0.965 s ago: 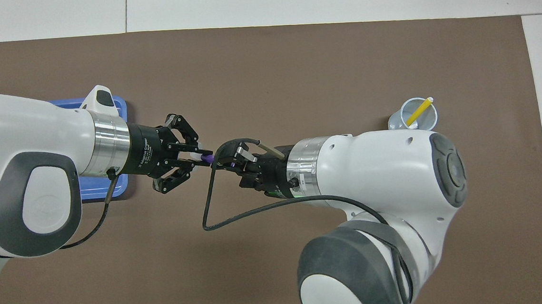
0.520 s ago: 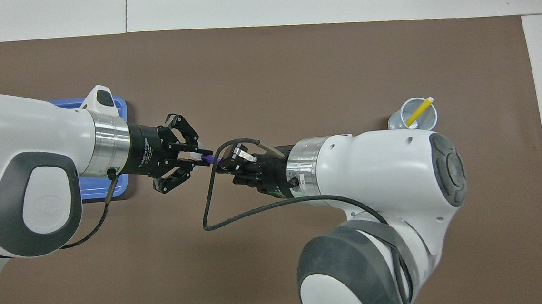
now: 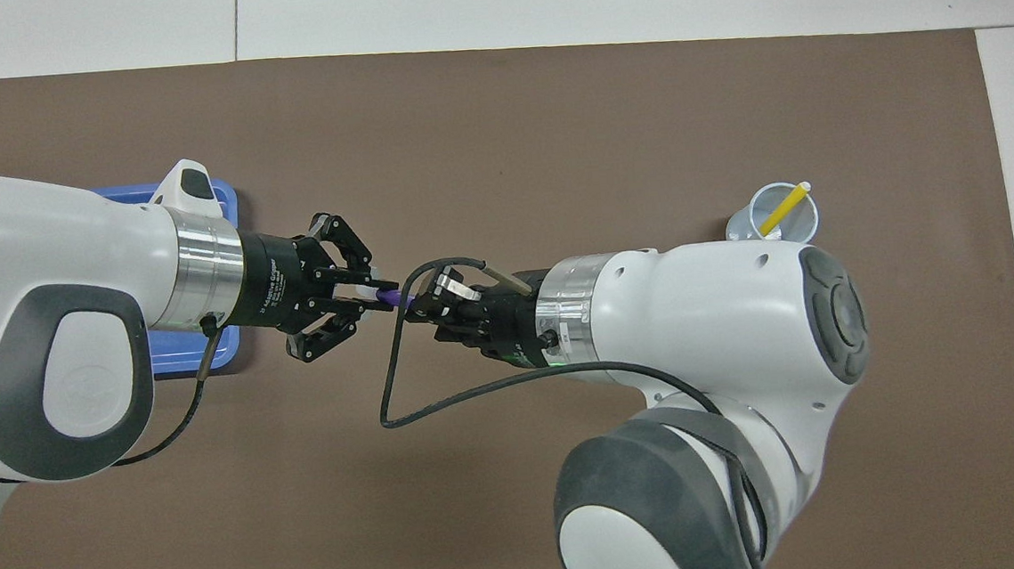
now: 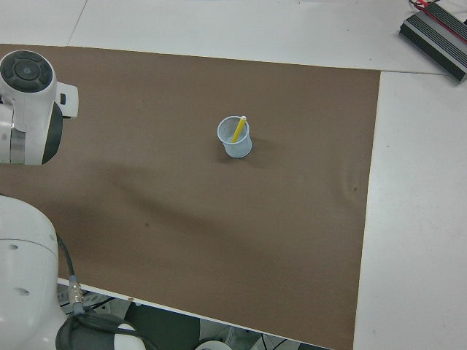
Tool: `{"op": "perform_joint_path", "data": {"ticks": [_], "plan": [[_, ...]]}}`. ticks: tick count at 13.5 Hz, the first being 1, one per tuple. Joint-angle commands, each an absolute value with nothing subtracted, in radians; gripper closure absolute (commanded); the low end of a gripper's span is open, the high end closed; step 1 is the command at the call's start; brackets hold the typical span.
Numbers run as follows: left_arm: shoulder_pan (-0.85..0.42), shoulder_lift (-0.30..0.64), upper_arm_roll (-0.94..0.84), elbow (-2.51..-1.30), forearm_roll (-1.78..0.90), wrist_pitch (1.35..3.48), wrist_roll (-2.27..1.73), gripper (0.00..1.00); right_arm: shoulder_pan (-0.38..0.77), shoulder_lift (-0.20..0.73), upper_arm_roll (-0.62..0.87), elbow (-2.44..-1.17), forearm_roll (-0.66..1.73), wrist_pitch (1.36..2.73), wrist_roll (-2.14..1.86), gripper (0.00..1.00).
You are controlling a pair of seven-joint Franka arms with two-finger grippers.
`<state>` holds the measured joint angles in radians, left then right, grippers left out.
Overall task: Transfer and insert pens with both arms
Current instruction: 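Grasp the purple pen with the right gripper while the left gripper holds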
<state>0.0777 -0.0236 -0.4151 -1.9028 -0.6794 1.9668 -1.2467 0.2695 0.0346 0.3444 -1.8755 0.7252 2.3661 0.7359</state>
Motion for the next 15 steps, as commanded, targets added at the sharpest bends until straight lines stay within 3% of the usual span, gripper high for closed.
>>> {"op": "perform_joint_path", "data": {"ticks": [1,11,12,13,15], "plan": [[0.061,-0.057,-0.400,-1.936,-0.698,1.983,-1.255,1.00,0.267,0.046,0.351,-1.876,0.749,2.428,0.698,0.61],[0.063,-0.058,-0.400,-1.940,-0.698,1.983,-1.252,1.00,0.273,0.046,0.351,-1.881,0.750,2.427,0.703,0.68],[0.063,-0.058,-0.400,-1.940,-0.696,1.983,-1.250,1.00,0.273,0.046,0.351,-1.882,0.750,2.427,0.701,0.72],[0.063,-0.058,-0.400,-1.940,-0.696,1.983,-1.250,1.00,0.273,0.046,0.351,-1.882,0.750,2.427,0.701,0.84],[0.063,-0.058,-0.400,-1.940,-0.696,1.983,-1.249,1.00,0.273,0.046,0.351,-1.882,0.750,2.427,0.701,0.97]]}}
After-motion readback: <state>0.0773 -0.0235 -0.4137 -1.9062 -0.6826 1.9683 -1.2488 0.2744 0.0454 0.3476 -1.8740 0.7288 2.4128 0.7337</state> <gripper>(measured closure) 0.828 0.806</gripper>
